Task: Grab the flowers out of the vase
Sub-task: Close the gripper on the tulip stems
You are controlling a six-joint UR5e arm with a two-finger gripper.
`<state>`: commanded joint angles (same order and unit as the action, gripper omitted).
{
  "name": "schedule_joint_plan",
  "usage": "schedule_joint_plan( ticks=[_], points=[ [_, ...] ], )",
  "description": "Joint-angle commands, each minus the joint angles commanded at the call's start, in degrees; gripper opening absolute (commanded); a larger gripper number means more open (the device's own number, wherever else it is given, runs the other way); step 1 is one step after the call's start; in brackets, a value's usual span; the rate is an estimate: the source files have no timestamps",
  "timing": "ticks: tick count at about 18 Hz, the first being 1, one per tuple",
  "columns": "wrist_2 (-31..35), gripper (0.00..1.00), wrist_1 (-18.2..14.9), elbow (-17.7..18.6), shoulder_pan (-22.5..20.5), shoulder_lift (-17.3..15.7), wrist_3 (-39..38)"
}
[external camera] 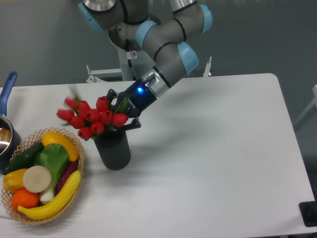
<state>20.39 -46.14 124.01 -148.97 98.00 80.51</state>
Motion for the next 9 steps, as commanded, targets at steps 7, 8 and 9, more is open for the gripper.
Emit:
schedule_joint_plan(
  ticks=[7, 8, 9],
  points=[
    [-1.32, 0.30, -0.09, -0.18, -0.18, -0.35, -0.61],
    [-1.41, 0.30, -0.17, -0.35, -0.18, -0.53, -0.70],
    [-1.67, 0.30, -0.18, -0.35, -0.26, -0.79, -1.05]
  ],
)
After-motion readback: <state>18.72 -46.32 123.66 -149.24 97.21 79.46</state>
